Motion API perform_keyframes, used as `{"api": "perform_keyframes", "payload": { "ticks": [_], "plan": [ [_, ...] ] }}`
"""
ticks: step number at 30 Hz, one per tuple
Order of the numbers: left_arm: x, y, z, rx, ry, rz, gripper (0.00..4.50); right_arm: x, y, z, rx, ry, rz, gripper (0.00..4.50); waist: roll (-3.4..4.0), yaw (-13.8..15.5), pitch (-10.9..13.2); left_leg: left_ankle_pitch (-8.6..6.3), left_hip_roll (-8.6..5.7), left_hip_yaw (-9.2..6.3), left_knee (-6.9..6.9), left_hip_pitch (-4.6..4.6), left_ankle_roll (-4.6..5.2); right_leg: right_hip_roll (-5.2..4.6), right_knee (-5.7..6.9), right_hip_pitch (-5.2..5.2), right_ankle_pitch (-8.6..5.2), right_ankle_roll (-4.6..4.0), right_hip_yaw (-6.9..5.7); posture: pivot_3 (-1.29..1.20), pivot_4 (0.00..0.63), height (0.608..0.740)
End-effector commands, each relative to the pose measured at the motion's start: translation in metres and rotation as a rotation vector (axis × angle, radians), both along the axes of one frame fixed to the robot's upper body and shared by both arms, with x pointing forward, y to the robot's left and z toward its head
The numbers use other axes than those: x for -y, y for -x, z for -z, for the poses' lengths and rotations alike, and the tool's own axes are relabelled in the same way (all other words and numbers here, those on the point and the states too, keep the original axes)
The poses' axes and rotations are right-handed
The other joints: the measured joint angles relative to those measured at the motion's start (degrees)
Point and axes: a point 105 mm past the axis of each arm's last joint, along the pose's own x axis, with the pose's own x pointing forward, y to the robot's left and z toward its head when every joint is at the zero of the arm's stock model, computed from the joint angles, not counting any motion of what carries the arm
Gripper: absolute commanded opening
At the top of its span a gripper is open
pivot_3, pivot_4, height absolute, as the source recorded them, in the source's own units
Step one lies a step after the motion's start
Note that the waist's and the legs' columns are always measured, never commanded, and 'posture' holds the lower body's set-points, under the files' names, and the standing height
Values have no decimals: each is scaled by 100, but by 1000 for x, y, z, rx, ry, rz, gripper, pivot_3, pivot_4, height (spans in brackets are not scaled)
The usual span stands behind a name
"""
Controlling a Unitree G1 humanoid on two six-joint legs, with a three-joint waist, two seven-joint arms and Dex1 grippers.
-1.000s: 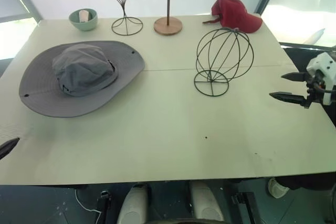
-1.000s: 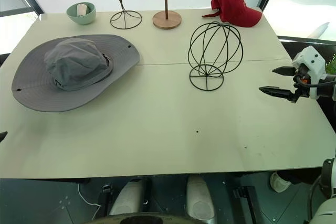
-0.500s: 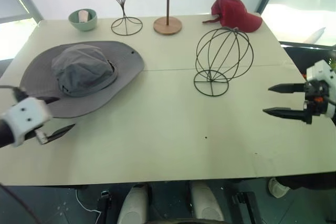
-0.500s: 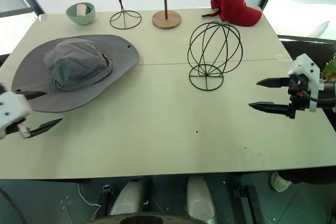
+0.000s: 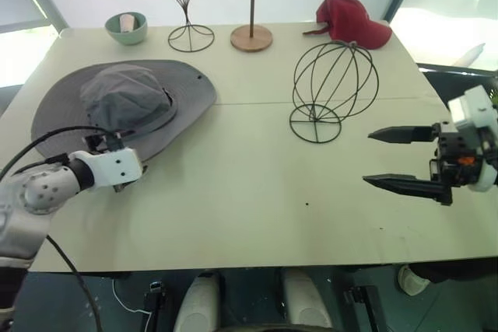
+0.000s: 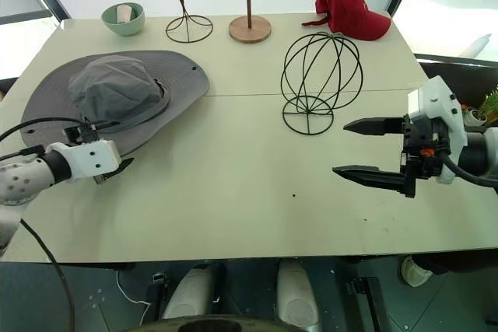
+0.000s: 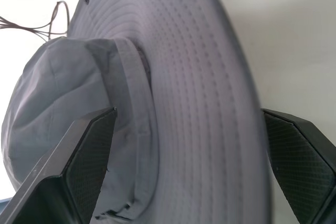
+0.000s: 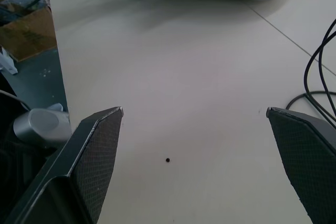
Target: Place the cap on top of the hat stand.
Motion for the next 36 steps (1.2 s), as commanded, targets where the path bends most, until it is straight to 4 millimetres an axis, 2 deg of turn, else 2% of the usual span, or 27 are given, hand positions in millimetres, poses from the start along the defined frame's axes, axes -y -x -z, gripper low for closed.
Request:
{"api": "perform_keyframes", "payload": {
  "ticks": [1,6,7,9,16,20,25,29,31,36],
  "plan": [
    [0,-12,1,69,-55,-27,4440,-7,3,-18,72,-14,-24,4500,0,0,0,0,0,0,0,0,0,0,0,0,0,0,0,0,150,740],
    [2,-24,3,113,-28,-82,4440,-9,1,-20,84,-17,-27,4500,-2,1,-2,0,0,-3,1,-1,0,0,2,1,1,1,-2,0,150,740],
    [2,-24,4,116,-26,-83,4209,-9,1,-20,86,-15,-28,4500,-2,1,-2,0,0,-3,1,-1,0,0,2,0,1,1,-2,0,150,740],
    [4,-23,7,112,-39,-74,3559,-10,1,-22,88,-14,-32,4500,-2,3,-2,0,0,-4,0,-1,1,0,2,0,1,1,-2,0,150,740],
    [7,-22,8,116,-38,-61,47,-10,-1,-30,82,-55,-26,4500,-2,17,-2,0,0,-4,0,0,1,0,3,0,1,1,-2,0,150,740],
    [9,-28,-2,136,-10,-65,12,-11,-2,-31,90,-52,-19,4500,-2,55,-2,0,0,-4,1,0,1,0,3,0,1,1,-2,0,150,740],
    [27,-45,-39,198,152,-67,12,-5,-5,-38,138,-42,22,4500,-4,165,-2,0,-2,-6,11,-3,1,0,4,5,1,2,-5,0,150,740],
    [57,-57,-91,300,230,22,12,1,-5,-42,161,-34,56,4500,-10,170,0,0,-2,-9,17,-7,1,0,4,6,2,3,-8,0,150,740],
    [81,-60,-119,347,262,101,12,3,-6,-45,193,-34,76,4500,-10,164,-1,0,-2,-10,17,-7,1,0,4,6,2,4,-9,0,150,740],
    [134,-66,-171,445,275,277,12,4,-8,-49,215,-59,106,4500,-12,135,-1,0,-4,-10,18,-8,1,0,4,6,4,6,-8,0,150,740]
  ]
}}
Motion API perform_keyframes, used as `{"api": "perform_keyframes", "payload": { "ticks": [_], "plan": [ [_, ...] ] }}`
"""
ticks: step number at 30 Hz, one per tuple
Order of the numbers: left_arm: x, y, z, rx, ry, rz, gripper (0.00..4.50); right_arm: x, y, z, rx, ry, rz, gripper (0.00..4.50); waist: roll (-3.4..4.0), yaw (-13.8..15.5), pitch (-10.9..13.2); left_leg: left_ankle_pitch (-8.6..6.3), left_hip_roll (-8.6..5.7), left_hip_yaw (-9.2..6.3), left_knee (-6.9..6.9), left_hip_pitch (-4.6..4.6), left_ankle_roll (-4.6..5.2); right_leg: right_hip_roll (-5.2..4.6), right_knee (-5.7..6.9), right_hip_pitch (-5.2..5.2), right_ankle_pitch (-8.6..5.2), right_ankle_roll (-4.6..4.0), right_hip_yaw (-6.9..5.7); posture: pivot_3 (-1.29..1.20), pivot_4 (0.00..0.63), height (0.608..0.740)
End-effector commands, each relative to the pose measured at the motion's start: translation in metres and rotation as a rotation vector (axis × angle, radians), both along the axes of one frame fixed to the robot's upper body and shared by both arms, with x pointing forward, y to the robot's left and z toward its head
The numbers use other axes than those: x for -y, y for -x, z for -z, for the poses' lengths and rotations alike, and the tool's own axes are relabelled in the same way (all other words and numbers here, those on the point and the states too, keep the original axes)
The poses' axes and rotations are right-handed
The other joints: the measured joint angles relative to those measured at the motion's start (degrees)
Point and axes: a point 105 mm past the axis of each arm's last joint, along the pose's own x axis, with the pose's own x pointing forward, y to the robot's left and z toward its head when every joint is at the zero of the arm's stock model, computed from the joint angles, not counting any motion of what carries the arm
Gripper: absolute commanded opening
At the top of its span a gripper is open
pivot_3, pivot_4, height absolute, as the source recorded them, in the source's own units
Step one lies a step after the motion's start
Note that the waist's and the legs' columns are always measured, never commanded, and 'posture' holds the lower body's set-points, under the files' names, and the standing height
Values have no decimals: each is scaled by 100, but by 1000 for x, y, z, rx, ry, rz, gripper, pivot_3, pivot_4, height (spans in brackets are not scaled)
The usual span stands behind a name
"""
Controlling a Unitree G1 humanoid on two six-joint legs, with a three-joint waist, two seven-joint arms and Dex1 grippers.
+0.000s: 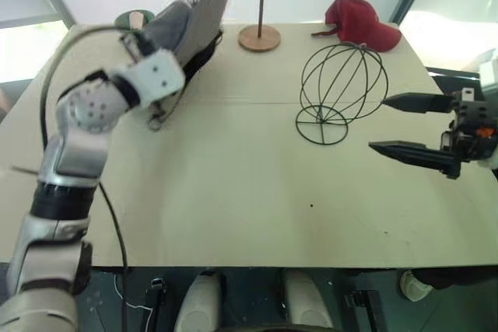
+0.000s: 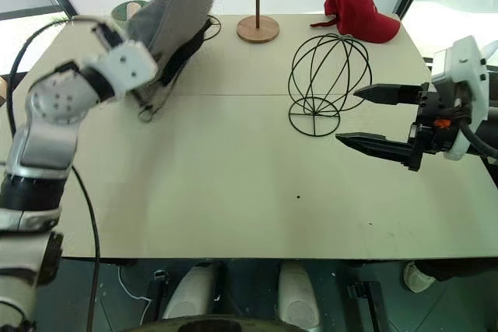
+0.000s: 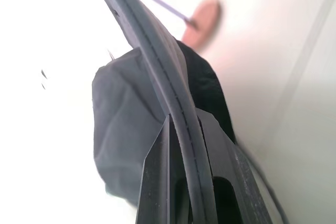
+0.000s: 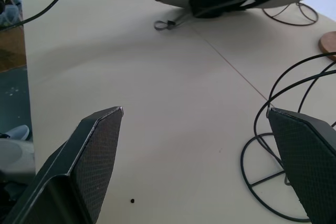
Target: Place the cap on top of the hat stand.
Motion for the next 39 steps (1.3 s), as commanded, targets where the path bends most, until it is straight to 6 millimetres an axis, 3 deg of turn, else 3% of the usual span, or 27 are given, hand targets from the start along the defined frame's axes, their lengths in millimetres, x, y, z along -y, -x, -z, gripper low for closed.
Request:
{"api": "perform_keyframes", "payload": {
  "ticks": [1,5,10,14,17,24,32,39],
  "plan": [
    [35,2,-38,124,-37,114,12,1,5,-14,70,-1,12,4500,0,-3,0,0,0,0,-1,0,0,1,0,0,0,0,0,0,150,740],
    [80,-2,-69,235,-57,248,12,6,7,-18,83,-23,45,4500,-1,-17,1,0,-1,0,-1,0,1,1,-1,-2,0,0,0,0,150,740],
    [131,6,-78,319,-93,411,12,15,13,-17,74,-23,99,4500,-1,-11,1,-2,-1,0,-4,0,4,1,-3,-3,0,1,1,0,150,740],
    [157,14,-67,336,-104,504,12,24,22,-15,57,-20,152,4500,-3,11,2,-2,-3,1,-3,-2,6,1,-3,-2,0,1,2,0,150,740],
    [176,27,-29,372,-212,608,12,42,32,-13,45,-39,244,4500,-2,7,1,-2,-3,0,-3,-1,6,1,-3,-2,0,2,3,0,150,740],
    [174,40,18,546,-413,685,12,70,41,0,13,-66,384,4500,-6,-3,4,-2,-3,1,-4,5,6,3,-2,-1,0,2,7,0,150,740],
    [161,29,78,477,-528,702,12,92,50,9,-16,-91,485,4500,-7,23,3,-2,-4,1,1,4,6,2,-3,5,0,4,6,0,150,740],
    [162,25,103,454,-587,720,12,104,50,9,-14,-81,530,4500,-9,9,1,-2,-4,1,4,8,6,2,-3,11,1,6,6,0,150,740]
  ]
}}
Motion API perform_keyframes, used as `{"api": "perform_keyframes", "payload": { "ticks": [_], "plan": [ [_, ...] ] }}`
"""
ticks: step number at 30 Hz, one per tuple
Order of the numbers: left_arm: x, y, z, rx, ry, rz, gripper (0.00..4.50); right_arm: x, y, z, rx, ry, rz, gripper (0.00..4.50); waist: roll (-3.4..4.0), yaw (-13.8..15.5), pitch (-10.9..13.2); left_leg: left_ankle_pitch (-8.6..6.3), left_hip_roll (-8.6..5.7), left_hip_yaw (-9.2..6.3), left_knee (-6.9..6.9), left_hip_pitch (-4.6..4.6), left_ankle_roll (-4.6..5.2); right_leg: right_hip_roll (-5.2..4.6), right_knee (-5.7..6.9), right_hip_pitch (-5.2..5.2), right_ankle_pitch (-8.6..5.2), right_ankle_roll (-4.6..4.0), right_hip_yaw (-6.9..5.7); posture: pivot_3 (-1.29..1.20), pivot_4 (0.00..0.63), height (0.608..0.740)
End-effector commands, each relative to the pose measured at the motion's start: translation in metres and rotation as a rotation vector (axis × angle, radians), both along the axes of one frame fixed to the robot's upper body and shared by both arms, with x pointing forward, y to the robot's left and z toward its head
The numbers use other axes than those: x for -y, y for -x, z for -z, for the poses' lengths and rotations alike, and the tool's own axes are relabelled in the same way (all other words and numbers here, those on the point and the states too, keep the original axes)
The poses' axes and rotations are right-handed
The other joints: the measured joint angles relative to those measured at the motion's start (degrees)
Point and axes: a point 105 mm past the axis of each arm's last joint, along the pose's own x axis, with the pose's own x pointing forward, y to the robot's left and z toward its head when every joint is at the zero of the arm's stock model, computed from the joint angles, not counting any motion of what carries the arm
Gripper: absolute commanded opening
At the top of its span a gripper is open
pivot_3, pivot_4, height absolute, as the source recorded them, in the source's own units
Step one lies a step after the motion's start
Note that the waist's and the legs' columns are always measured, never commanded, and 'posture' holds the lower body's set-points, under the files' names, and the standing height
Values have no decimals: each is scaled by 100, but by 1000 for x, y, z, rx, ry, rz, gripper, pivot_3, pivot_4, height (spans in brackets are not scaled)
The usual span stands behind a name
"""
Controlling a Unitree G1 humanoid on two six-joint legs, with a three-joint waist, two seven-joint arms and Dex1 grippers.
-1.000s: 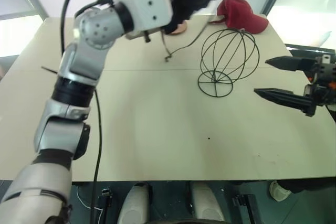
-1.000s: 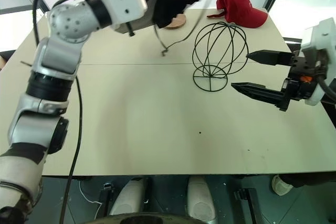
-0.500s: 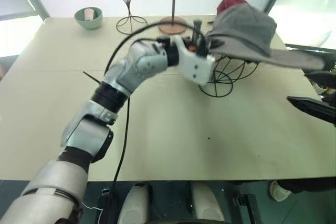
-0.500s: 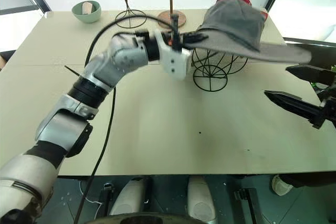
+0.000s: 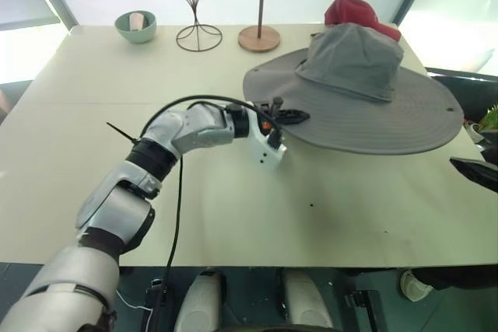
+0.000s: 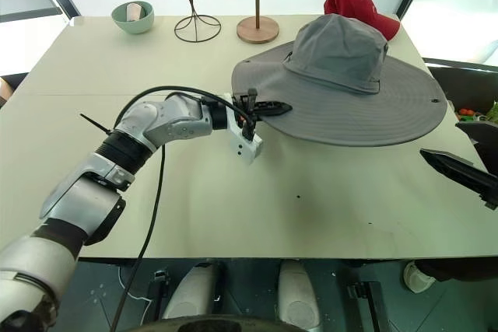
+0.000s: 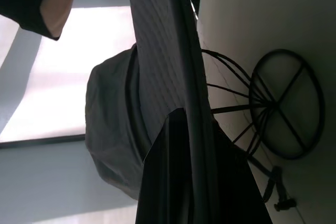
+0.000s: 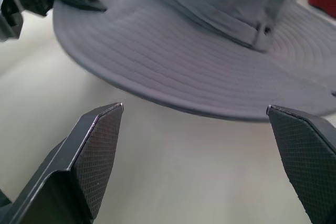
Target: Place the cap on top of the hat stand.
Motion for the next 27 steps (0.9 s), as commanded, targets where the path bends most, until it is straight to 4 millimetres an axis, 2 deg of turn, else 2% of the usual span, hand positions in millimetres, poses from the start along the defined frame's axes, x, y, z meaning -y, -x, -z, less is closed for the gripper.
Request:
{"api": "perform_keyframes", "payload": {
  "ticks": [1,6,15,18,25,27],
  "plan": [
    [2,-4,3,57,-39,2,12,7,2,-13,60,21,27,4500,0,-4,0,0,0,0,0,0,0,0,0,0,0,0,0,0,150,740],
    [2,-11,12,101,-103,-3,12,11,-1,-13,68,24,39,4500,-1,-3,0,0,0,0,0,0,0,0,0,0,0,1,0,0,150,740],
    [-1,-17,5,93,-88,-7,12,11,-5,-8,72,16,41,4500,-1,-5,1,0,0,0,-2,-1,0,0,0,-1,-1,2,0,0,150,740],
    [-2,-15,7,67,-86,-3,896,12,-7,-6,70,18,47,4500,-1,-6,1,0,0,0,-2,-1,0,0,0,-1,-1,2,0,0,150,740],
    [-9,-11,11,25,-86,3,4405,11,-14,-6,70,29,35,4500,-1,-9,1,0,0,0,-2,-2,0,0,0,-2,-1,2,0,0,150,740],
    [-13,-10,10,13,-76,-2,4482,10,-17,-7,75,29,25,4500,0,-10,1,0,0,0,-2,-2,0,0,0,-2,-1,2,0,0,150,740]
  ]
}}
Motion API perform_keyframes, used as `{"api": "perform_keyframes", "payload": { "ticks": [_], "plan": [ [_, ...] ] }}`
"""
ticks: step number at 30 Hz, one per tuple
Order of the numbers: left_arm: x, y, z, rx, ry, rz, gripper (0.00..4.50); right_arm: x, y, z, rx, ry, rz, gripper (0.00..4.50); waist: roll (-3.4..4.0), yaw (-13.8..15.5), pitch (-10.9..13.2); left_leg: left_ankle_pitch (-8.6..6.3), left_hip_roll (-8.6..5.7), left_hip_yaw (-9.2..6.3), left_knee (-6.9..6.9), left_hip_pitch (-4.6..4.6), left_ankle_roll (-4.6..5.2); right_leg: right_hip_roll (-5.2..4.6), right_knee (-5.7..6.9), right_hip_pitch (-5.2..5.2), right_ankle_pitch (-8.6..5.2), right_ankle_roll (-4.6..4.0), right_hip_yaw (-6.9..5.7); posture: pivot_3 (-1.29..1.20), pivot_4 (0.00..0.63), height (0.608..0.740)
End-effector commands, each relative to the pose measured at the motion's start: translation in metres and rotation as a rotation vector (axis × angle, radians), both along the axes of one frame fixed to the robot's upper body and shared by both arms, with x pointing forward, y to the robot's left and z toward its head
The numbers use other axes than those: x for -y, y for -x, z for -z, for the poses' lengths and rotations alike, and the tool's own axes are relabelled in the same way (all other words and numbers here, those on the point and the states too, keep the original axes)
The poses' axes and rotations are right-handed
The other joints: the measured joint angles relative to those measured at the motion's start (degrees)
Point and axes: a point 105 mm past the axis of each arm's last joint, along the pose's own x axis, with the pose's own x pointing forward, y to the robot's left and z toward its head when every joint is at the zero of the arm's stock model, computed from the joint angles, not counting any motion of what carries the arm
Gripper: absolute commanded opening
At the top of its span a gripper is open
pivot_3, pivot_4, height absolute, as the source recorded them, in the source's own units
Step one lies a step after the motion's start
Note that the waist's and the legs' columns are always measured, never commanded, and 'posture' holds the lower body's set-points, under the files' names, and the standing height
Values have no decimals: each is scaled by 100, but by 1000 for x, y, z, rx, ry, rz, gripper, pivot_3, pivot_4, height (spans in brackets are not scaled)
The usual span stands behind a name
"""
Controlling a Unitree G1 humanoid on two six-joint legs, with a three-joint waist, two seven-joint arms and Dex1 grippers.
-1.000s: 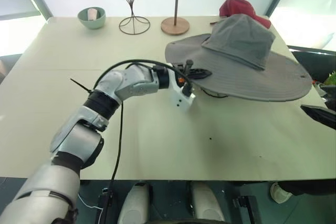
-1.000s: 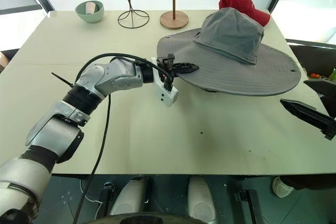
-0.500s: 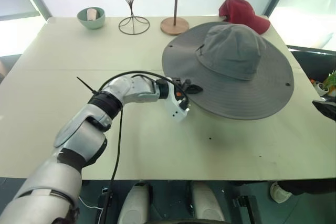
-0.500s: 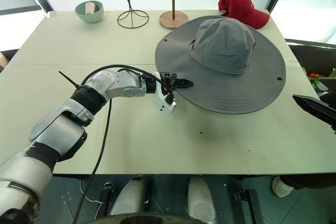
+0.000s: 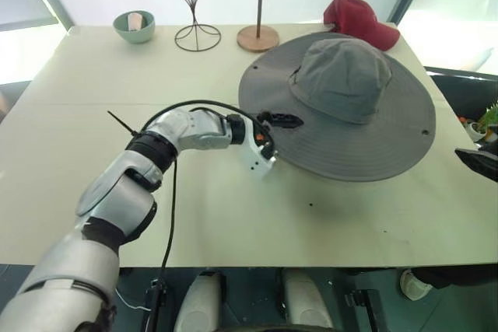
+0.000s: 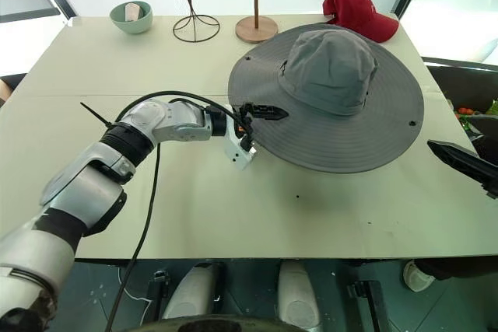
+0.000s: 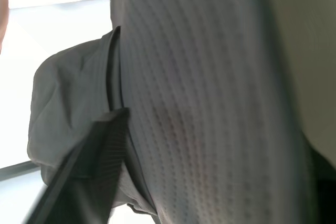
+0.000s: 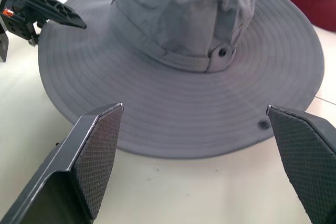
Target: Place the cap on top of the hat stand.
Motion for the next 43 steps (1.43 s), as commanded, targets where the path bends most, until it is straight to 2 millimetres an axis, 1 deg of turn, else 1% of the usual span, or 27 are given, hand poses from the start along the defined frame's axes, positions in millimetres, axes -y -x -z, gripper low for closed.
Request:
{"api": "perform_keyframes", "payload": {
  "ticks": [1,4,7,12,13,16,18,19,21,23,24,26,27,29,30,31,32,33,34,38,40,43],
  "plan": [
    [-2,3,-19,4,73,13,4482,-1,-5,-10,41,24,-12,4500,0,-1,0,0,0,0,0,0,0,0,0,0,0,0,0,0,150,740],
    [-12,4,-29,16,108,4,4482,-4,-10,-11,39,34,-36,4500,0,-10,0,0,0,0,0,0,0,0,0,-1,0,0,0,0,150,740],
    [-28,6,-43,57,145,-10,4482,-5,-16,-13,37,42,-56,4500,2,-31,-1,0,0,0,-1,0,0,0,1,-3,0,-1,0,0,150,740],
    [-52,14,-54,99,165,-33,4482,-5,-26,-15,36,48,-82,4500,5,-18,-2,0,0,0,-3,2,0,-1,4,-4,1,-1,0,0,150,740],
    [-61,18,-55,97,163,-35,4482,-6,-29,-15,34,52,-94,4500,5,-18,-2,0,0,0,-2,2,0,-1,4,-3,1,-1,0,0,150,740],
    [-84,25,-54,88,144,-60,4482,-8,-37,-16,30,62,-123,4500,6,-27,-2,0,1,0,-2,2,0,-2,4,-4,1,-1,0,0,150,740],
    [-98,28,-50,70,121,-90,4482,-8,-41,-18,32,72,-135,4500,7,-28,-3,0,1,0,-3,2,0,-2,5,-5,1,-2,0,0,150,740],
    [-101,28,-48,62,116,-101,4482,-7,-43,-18,33,75,-139,4500,8,-26,-4,0,1,1,-2,2,0,-2,6,-5,1,-2,0,0,150,740],
    [-127,27,-41,14,95,-182,4482,-6,-48,-24,42,86,-146,4500,9,-26,-4,0,1,1,-1,2,0,-2,6,-4,1,-2,0,0,150,740],
    [-156,21,-44,-95,157,-319,4482,-4,-53,-28,49,98,-155,4500,14,-45,-3,0,1,2,0,2,0,-2,6,-5,1,-2,0,0,150,740],
    [-166,19,-47,-164,206,-377,4482,-3,-55,-30,49,104,-158,4500,14,-53,-3,0,1,2,-2,2,0,-2,9,-7,1,-2,0,0,150,740],
    [-186,11,-62,-371,365,-517,4482,-1,-58,-31,47,115,-163,4500,15,-46,-2,0,2,2,-2,2,0,-2,14,-10,1,-3,0,0,150,740],
    [-190,10,-66,-459,411,-546,4482,-1,-59,-31,46,119,-165,4500,15,-30,-2,0,3,1,-1,1,0,-2,18,-12,1,-3,-1,0,150,740],
    [-206,15,-90,-851,608,-598,4482,0,-61,-33,43,127,-173,4500,14,-19,-1,0,3,1,4,-2,0,-2,20,-11,1,-3,-1,0,150,740],
    [-207,24,-103,-1032,672,-561,4482,0,-61,-34,40,129,-178,4500,9,-41,3,0,3,1,5,-4,0,-2,23,-10,1,-3,-1,0,150,740],
    [-208,32,-120,-1173,725,-514,4482,0,-61,-34,31,133,-185,4500,12,-54,4,0,3,0,6,-5,0,-2,26,-14,0,-3,-1,0,150,740],
    [-210,37,-131,-1253,751,-491,4482,1,-61,-34,22,135,-191,4500,13,-57,4,0,3,0,5,-4,1,-2,28,-16,0,-3,-1,0,150,740],
    [-212,42,-143,-1262,761,-462,4482,1,-60,-34,13,141,-198,4500,13,-60,4,0,3,0,4,-4,1,-2,30,-17,-1,-3,-1,0,150,740],
    [-215,44,-150,-1273,765,-454,4482,3,-59,-33,5,147,-201,4500,13,-66,4,-1,3,-1,4,-2,2,-1,33,-17,-3,-2,-2,0,150,740],
    [-220,60,-159,-1363,689,-427,4482,13,-59,-34,-16,156,-187,4500,27,-114,-4,-1,3,3,2,5,2,-1,32,-15,-3,-2,0,0,150,740],
    [-221,60,-163,-1390,687,-422,4482,17,-57,-34,-34,159,-185,4500,28,-137,-3,0,3,3,2,7,2,1,37,-15,-4,-3,-1,0,150,740],
    [-220,55,-168,-1381,699,-416,4482,25,-55,-30,-61,177,-175,4500,27,-154,-2,0,3,2,3,6,1,1,40,-17,-4,-4,-1,0,150,740]
  ]
}}
